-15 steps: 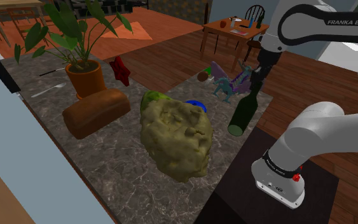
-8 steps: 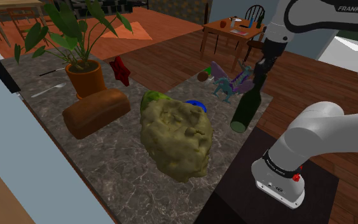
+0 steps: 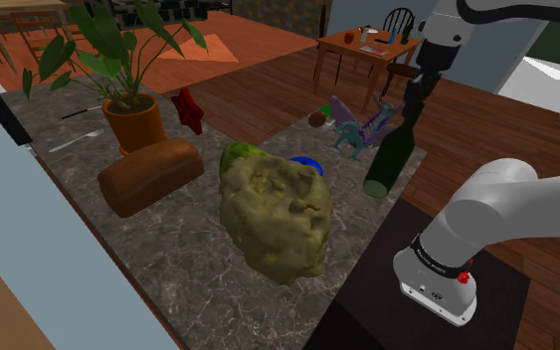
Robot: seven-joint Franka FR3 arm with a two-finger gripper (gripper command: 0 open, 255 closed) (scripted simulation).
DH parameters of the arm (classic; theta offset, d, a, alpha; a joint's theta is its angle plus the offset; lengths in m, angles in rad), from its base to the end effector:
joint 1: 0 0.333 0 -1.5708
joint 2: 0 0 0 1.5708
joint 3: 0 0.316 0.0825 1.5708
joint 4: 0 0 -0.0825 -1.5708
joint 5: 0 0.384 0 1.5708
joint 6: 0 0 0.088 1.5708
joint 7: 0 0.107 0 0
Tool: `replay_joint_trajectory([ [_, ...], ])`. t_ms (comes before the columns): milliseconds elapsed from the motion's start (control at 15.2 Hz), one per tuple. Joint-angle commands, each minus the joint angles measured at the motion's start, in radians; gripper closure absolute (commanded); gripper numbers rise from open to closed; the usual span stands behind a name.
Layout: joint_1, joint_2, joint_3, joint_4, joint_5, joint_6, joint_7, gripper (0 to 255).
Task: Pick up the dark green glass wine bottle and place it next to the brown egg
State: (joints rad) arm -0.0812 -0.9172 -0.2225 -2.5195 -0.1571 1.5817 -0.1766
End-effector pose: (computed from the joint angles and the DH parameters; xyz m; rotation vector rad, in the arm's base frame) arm 0.2559 -0.1124 0.5440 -3.1159 0.0533 0.0432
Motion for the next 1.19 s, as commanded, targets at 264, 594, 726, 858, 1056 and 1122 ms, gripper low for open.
replay_joint_trajectory([
  [264, 0.007, 0.021, 0.013, 0.093, 0.013, -0.072, 0.000, 255],
  [594, 0.012, 0.043, 0.020, 0.173, 0.021, -0.130, -0.001, 255],
  [726, 0.014, 0.053, 0.023, 0.206, 0.024, -0.153, -0.002, 255],
  [858, 0.015, 0.064, 0.025, 0.240, 0.027, -0.176, -0.003, 255],
  [1056, 0.018, 0.081, 0.029, 0.291, 0.031, -0.210, -0.004, 255],
  [1122, 0.019, 0.087, 0.030, 0.309, 0.032, -0.222, -0.005, 255],
])
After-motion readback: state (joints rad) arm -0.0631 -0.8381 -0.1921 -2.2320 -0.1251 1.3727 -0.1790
